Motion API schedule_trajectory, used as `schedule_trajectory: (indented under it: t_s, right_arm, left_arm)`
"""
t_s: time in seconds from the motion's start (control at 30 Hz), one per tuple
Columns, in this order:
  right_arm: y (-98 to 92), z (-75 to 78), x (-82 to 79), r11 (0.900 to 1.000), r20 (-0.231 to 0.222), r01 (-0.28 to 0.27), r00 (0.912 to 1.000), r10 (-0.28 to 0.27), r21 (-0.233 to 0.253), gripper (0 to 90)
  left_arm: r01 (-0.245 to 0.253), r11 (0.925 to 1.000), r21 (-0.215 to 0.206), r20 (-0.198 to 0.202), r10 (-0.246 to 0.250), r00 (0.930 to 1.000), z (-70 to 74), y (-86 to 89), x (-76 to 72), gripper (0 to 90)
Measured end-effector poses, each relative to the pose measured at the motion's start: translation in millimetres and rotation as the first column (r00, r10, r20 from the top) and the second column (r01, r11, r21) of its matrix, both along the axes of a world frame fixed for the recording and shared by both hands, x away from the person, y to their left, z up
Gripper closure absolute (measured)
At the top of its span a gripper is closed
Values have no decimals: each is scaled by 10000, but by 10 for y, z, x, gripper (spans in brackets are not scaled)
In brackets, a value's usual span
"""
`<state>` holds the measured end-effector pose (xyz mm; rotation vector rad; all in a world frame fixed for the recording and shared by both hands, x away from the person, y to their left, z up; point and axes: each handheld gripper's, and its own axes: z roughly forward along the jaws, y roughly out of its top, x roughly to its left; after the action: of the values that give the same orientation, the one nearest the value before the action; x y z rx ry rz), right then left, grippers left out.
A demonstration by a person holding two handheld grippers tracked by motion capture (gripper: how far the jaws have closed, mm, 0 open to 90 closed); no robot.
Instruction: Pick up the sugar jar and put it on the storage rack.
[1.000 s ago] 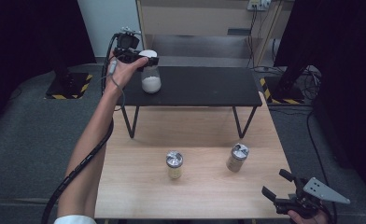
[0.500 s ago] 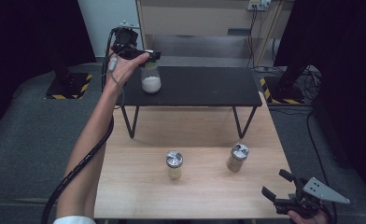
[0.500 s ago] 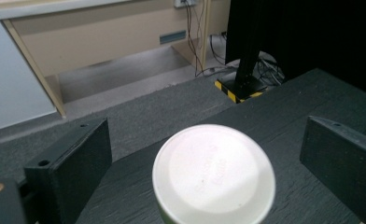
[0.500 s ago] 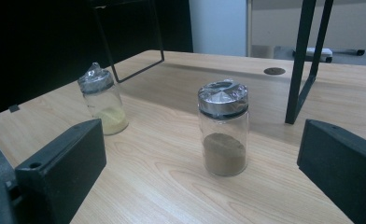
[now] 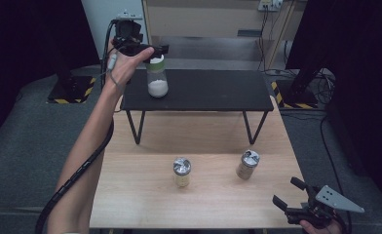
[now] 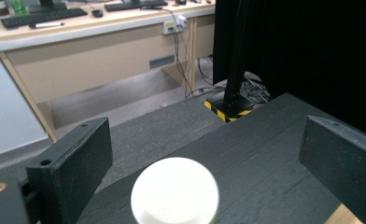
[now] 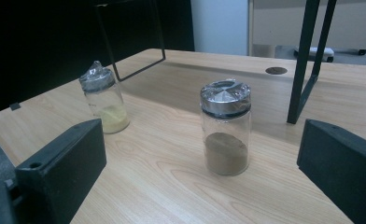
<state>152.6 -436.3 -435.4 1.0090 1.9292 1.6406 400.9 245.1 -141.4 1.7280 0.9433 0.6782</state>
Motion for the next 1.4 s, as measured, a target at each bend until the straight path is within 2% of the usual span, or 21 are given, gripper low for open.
schedule_trajectory:
  t_s: [0.1, 0.23, 0.47, 0.73, 1.0, 1.4]
  right_arm:
    - [2, 0, 3, 10000, -2, -2, 10000, 2, -26, 19]
    - [7, 3, 2, 10000, 4, -9, 10000, 9, -38, 20]
    - [13, 6, 6, 10000, -9, -43, 10000, 43, -76, 20]
    - [14, 5, 8, 9999, -18, -65, 10000, 64, -77, 20]
    - [20, 9, 11, 9999, -13, -98, 10000, 98, -125, 20]
    - [30, 15, 8, 9998, -3, -106, 9999, 106, -171, 21]
  left_arm:
    - [191, 9998, 34, 186, -192, 9996, 37, -2, -76, 21]
    - [492, 9987, -147, 386, -486, 9981, 48, 1, -175, 21]
    - [989, 9951, -81, 666, -981, 9929, 96, 17, -328, 21]
    - [1539, 9881, -77, 961, -1525, 9836, 21, 82, -522, 20]
    - [2103, 9769, -374, 1156, -2048, 9720, -102, 213, -711, 20]
    - [3114, 9494, -405, 1316, -3039, 9436, -321, 335, -968, 22]
